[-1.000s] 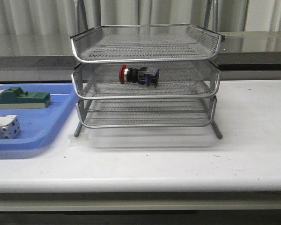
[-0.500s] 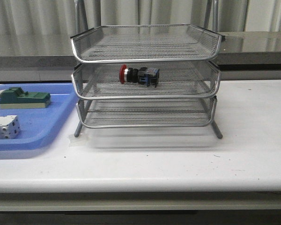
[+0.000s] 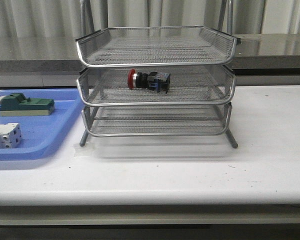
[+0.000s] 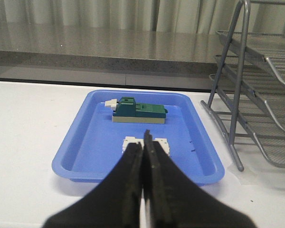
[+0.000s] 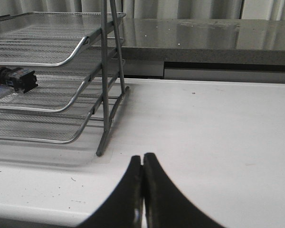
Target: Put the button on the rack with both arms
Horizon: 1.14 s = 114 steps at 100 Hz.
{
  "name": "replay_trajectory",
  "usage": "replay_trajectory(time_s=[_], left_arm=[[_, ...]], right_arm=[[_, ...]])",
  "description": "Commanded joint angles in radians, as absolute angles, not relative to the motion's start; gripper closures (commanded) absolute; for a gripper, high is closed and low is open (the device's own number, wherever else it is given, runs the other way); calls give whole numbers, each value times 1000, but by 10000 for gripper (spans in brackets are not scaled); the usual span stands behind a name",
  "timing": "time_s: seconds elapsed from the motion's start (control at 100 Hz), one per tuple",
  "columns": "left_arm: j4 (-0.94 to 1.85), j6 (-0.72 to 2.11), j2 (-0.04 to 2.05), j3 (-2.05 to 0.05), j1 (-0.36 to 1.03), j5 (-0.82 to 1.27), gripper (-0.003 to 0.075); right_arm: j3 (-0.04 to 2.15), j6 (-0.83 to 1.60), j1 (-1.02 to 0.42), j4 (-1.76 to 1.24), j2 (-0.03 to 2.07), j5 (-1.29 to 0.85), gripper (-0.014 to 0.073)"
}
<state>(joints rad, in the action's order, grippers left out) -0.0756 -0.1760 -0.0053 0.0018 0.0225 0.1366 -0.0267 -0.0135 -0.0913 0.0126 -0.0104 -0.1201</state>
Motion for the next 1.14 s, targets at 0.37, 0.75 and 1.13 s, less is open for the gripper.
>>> replay_trajectory(time_s=[0.37,0.75,1.13], left_arm=[[-87,-214,-36,46,21,13,740],[-87,-214,-36,46,21,13,740],[-87,-214,-36,46,21,13,740]], right_arm=[[-10,-11,-85,9,-31,-36,654],[-10,-11,-85,9,-31,-36,654],[-10,-11,-85,9,-31,-36,654]])
